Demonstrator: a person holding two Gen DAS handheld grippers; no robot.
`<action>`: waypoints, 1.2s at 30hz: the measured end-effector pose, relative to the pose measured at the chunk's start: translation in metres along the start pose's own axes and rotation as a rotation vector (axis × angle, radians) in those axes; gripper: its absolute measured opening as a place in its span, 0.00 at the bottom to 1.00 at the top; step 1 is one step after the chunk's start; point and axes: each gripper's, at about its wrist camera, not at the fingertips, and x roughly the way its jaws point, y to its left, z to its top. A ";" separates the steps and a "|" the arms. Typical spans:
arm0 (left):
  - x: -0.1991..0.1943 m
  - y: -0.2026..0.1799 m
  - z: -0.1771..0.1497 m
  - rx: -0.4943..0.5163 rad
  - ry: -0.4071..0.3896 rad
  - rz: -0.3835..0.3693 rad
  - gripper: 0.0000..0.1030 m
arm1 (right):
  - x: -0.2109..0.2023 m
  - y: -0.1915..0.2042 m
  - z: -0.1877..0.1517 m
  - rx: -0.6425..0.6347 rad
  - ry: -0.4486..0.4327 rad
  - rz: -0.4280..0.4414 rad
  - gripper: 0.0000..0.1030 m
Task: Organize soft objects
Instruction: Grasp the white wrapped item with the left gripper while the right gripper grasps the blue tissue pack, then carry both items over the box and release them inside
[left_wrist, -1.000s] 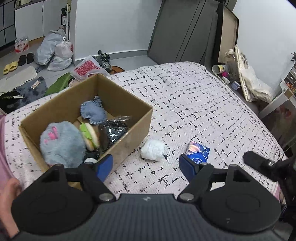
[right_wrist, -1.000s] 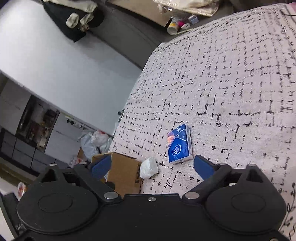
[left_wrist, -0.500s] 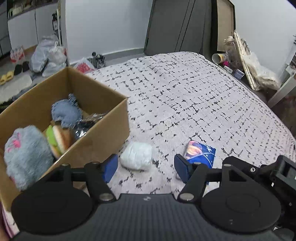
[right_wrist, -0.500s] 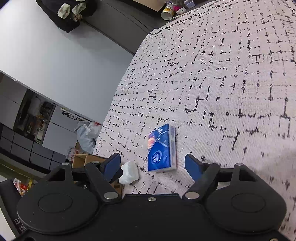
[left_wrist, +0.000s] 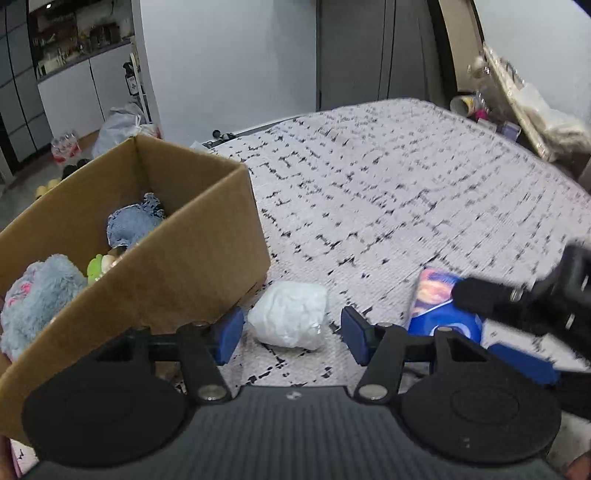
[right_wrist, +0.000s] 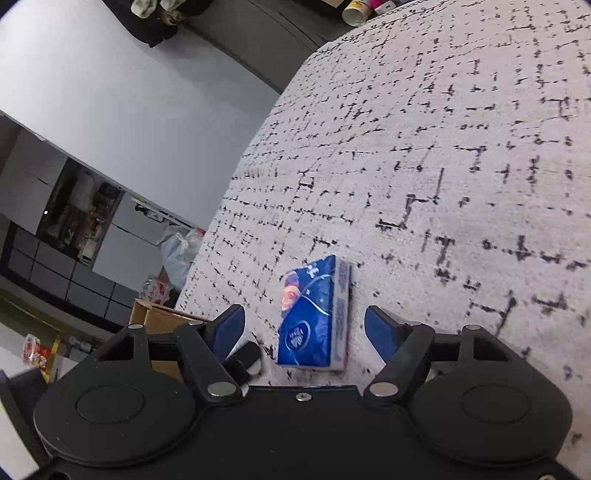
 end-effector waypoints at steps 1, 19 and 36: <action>0.003 0.000 -0.001 0.000 0.009 0.003 0.57 | 0.002 -0.001 0.000 0.000 -0.002 0.005 0.69; 0.010 0.019 -0.006 -0.110 -0.008 -0.081 0.43 | 0.017 0.004 -0.004 -0.050 0.042 -0.060 0.24; -0.048 0.041 0.009 -0.080 0.042 -0.244 0.43 | -0.039 0.046 -0.015 -0.100 -0.098 -0.175 0.21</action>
